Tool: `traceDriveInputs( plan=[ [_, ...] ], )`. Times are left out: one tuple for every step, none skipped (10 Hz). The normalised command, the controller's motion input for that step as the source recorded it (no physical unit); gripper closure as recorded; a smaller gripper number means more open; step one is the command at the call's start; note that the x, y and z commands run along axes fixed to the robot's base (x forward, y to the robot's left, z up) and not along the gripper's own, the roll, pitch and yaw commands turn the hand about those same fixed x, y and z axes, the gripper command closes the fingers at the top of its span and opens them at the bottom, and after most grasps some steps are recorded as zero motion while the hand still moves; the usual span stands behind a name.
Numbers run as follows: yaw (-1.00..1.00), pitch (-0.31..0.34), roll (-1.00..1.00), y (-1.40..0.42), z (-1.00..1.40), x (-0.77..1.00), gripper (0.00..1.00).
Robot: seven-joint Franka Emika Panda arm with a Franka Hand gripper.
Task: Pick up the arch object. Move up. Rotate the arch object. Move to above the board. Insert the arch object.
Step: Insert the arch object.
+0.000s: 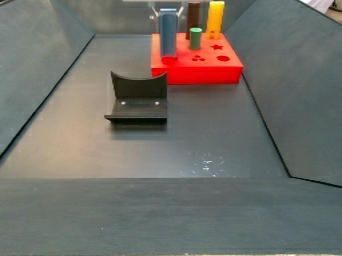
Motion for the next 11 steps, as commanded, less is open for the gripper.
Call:
traceDriveInputs(
  plan=[
    [0.03,0.089,0.17,-0.13,-0.31,0.0,1.0],
    [0.01,0.141,0.17,-0.21,-0.25,0.17,1.0],
    [0.03,0.116,0.15,-0.21,-0.27,0.15,1.0],
    [0.05,0.093,0.19,-0.15,-0.3,0.0,1.0],
    [0.07,0.027,0.22,-0.05,-0.43,-0.15,1.0],
    [0.09,0.0,0.23,-0.03,-0.55,-0.13,1.0],
    [0.01,-0.109,0.15,-0.09,-0.62,0.0,1.0],
    [0.01,-0.154,0.09,-0.13,-0.49,0.0,1.0],
    [0.01,-0.169,0.0,-0.02,-0.22,0.0,1.0],
    [0.02,-0.15,0.0,0.0,-0.14,-0.01,1.0],
    [0.0,0.0,0.0,0.0,0.0,0.0,1.0]
  ],
)
